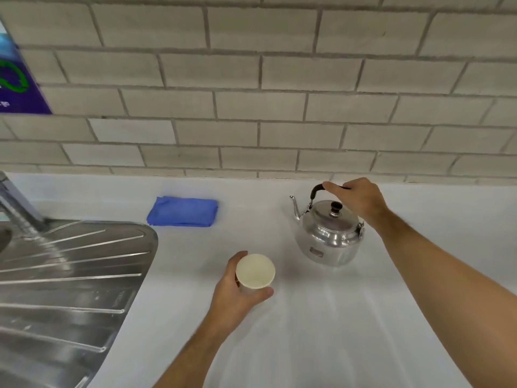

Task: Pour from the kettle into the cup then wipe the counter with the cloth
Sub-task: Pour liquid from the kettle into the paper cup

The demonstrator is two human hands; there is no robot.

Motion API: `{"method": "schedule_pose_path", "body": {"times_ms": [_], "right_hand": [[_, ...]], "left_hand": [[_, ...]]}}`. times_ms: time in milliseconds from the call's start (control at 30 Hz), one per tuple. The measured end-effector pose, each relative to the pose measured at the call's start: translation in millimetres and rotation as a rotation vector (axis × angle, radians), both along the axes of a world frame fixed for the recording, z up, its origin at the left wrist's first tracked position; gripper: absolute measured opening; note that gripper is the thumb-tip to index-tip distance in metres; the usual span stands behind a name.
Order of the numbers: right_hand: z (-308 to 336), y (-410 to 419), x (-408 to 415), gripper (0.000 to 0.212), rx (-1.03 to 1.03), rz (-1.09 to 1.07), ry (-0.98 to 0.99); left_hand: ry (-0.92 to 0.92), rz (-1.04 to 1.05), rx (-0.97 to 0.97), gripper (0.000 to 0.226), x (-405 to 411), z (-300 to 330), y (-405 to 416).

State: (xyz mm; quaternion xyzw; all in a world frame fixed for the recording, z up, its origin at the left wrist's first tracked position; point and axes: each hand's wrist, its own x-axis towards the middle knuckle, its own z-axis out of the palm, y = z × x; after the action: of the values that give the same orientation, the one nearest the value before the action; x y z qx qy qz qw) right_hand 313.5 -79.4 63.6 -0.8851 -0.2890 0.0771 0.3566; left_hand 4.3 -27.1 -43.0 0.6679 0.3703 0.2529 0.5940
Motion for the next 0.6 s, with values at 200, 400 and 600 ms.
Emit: {"method": "schedule_pose_path", "body": {"times_ms": [200, 400, 600], "right_hand": [[17, -27, -29, 0.074, -0.022, 0.117, 0.002], [47, -48, -67, 0.074, -0.116, 0.263, -0.067], [72, -57, -94, 0.073, -0.160, 0.343, -0.139]], "left_hand": [[-0.032, 0.078, 0.026, 0.066, -1, -2, 1], [-0.038, 0.080, 0.026, 0.068, -9, -4, 3], [-0.035, 0.045, -0.006, 0.067, -15, -10, 1]]}}
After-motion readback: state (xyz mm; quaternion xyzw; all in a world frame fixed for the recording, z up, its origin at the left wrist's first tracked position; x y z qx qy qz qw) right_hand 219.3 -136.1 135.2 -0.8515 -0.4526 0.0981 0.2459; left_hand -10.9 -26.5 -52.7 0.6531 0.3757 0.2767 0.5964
